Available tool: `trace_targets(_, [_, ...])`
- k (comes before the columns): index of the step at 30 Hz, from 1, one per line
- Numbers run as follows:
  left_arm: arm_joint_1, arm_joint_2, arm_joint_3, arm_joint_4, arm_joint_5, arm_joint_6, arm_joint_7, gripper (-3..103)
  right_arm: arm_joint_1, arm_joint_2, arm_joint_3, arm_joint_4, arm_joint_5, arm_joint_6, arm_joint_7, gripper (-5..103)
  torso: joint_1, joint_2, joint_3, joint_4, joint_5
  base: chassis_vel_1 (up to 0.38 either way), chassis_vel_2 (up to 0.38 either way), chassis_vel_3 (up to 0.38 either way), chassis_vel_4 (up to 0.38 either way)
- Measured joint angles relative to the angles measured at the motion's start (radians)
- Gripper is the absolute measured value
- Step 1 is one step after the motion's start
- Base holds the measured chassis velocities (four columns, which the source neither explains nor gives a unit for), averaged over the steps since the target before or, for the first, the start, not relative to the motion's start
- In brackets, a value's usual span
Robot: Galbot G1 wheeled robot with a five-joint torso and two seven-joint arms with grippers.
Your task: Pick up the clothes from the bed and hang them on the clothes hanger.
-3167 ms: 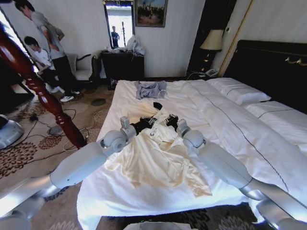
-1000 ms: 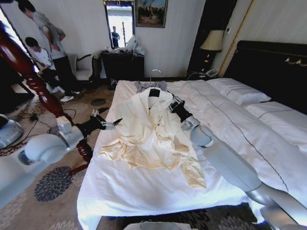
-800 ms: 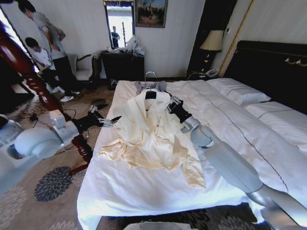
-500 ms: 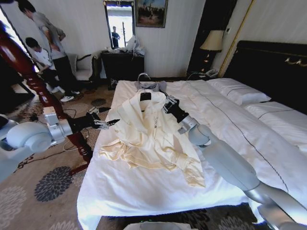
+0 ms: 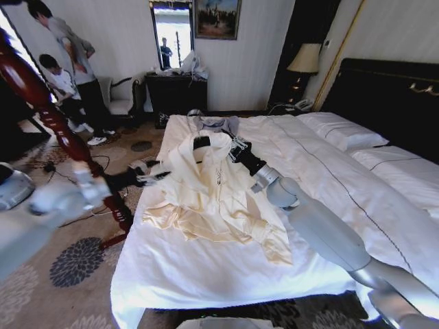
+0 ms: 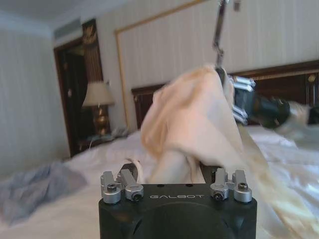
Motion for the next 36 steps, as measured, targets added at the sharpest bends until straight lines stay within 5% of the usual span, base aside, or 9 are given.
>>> trace_targets(7, [-0.159, -0.007, 0.084, 0.014, -0.026, 0.009, 0.001, 74, -0.025, -0.013, 0.019, 0.014, -0.001, 0.000, -0.002, 22, 0.000, 0.000, 0.000, 0.0012, -0.0004, 0.000, 0.000, 0.000, 0.000])
trace_targets(21, [-0.209, 0.027, 0.188, -0.013, -0.061, 0.043, 0.017, 84, -0.004, 0.008, 0.017, 0.009, -0.068, 0.037, 0.005, 22, 0.000, 0.000, 0.000, 0.0013, -0.0007, 0.000, 0.000, 0.000, 0.000])
trace_targets(33, [-0.218, 0.020, 0.218, -0.028, -0.100, 0.044, -0.002, 36, 0.008, 0.010, 0.002, 0.017, -0.087, 0.045, 0.014, 22, 0.000, 0.000, 0.000, 0.0012, -0.0006, 0.000, 0.000, 0.000, 0.000])
trace_targets(36, [-0.214, 0.022, 0.220, -0.036, -0.103, 0.048, -0.002, 33, 0.008, 0.009, -0.002, 0.018, -0.086, 0.047, 0.014, 22, 0.000, 0.000, 0.000, 0.0011, -0.0006, 0.000, 0.000, 0.000, 0.000])
